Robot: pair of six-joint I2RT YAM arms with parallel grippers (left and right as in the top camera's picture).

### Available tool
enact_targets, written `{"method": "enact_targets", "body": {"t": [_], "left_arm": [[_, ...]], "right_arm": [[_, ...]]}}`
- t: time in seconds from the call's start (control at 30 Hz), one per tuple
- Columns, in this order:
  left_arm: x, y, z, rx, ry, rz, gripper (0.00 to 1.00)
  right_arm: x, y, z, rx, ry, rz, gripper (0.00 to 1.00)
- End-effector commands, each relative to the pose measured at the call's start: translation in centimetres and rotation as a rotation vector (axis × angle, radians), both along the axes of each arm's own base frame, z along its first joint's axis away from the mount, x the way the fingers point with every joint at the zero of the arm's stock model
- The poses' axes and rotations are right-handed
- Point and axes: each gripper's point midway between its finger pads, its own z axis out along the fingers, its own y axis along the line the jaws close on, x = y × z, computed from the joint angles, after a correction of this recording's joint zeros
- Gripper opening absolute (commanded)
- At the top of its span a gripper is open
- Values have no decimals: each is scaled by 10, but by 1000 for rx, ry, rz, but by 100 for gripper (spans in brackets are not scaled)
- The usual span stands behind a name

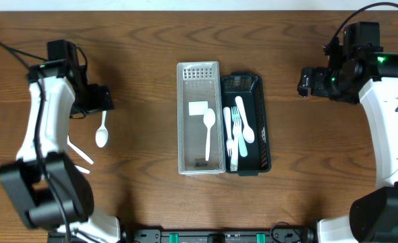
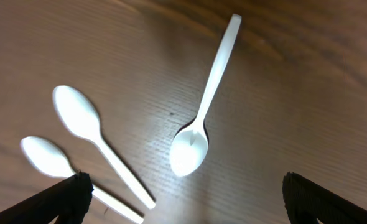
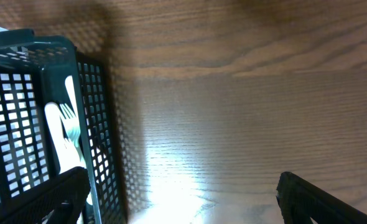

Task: Pack container
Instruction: 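Move left gripper back left and close on another white spoon, then carry the spoon into the clear basket and open left gripper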

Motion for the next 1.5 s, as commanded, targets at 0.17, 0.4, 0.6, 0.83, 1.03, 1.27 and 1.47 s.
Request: {"method": "enact_targets", "body": {"t": [0.17, 0.4, 0.6, 0.83, 1.03, 1.27, 1.47], "left_arm": [[6, -1, -61, -30, 121, -141, 99], [11, -5, -90, -61, 153, -199, 99], [5, -6, -110, -77, 205, -201, 99], [3, -7, -118, -87, 221, -201, 98], [5, -15, -118, -133, 204, -203, 99], [1, -16, -118, -138, 223, -203, 78], [-4, -17, -117, -143, 239, -202, 52]], "right_arm": [[-1, -6, -4, -8, 13, -4, 99], [-2, -8, -5, -22, 16, -9, 99], [-3, -8, -5, -22, 20, -9, 99], [-3, -8, -5, -21, 20, -10, 99], [-3, -8, -5, -21, 20, -10, 99], [-4, -8, -6, -23, 28, -10, 99], [-4, -8, -6, -23, 27, -10, 99]]}}
